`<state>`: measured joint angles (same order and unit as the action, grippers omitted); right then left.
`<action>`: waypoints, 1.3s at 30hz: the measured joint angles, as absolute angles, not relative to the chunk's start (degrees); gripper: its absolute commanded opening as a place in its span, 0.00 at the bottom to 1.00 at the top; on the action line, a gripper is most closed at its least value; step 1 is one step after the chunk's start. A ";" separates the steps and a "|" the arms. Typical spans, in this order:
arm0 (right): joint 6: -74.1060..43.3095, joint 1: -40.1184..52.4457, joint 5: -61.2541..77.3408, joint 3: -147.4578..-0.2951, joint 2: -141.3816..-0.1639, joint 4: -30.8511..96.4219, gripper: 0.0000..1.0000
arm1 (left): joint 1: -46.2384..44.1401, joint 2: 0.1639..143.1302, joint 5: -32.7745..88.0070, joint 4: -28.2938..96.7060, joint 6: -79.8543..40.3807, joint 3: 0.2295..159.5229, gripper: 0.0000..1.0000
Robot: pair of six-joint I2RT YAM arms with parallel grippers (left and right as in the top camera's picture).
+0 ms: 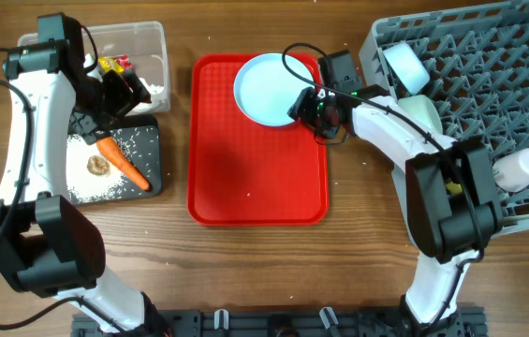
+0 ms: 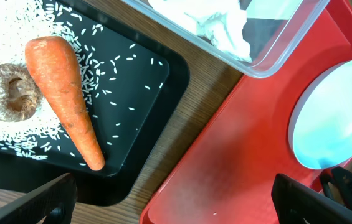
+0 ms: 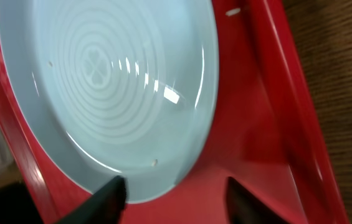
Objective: Sort waste into correct bins and load items into the dishwasher rack
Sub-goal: 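Grasp the light-blue plate on the red tray with the right gripper, then stand the light-blue plate upright in the rack with the right gripper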
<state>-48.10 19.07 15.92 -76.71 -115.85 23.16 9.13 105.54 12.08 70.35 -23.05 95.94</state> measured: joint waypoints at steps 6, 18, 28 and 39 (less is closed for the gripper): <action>-50.33 19.97 11.27 -77.08 -115.85 22.22 0.22 | 9.13 105.54 12.08 70.35 -23.03 95.94 1.00; -52.88 20.49 11.33 -77.32 -119.04 21.54 0.04 | 9.13 105.54 12.08 70.35 -23.05 95.94 1.00; -29.61 18.28 -7.84 -78.24 -93.86 28.18 0.04 | 9.13 105.54 12.08 70.32 -23.05 95.94 1.00; 10.13 2.98 -50.24 -78.96 -83.96 19.75 0.04 | 9.13 105.51 12.08 70.32 -23.05 95.94 1.00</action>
<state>10.13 2.98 -50.24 -78.96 -83.96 19.75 9.13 105.51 12.08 70.32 -23.05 95.94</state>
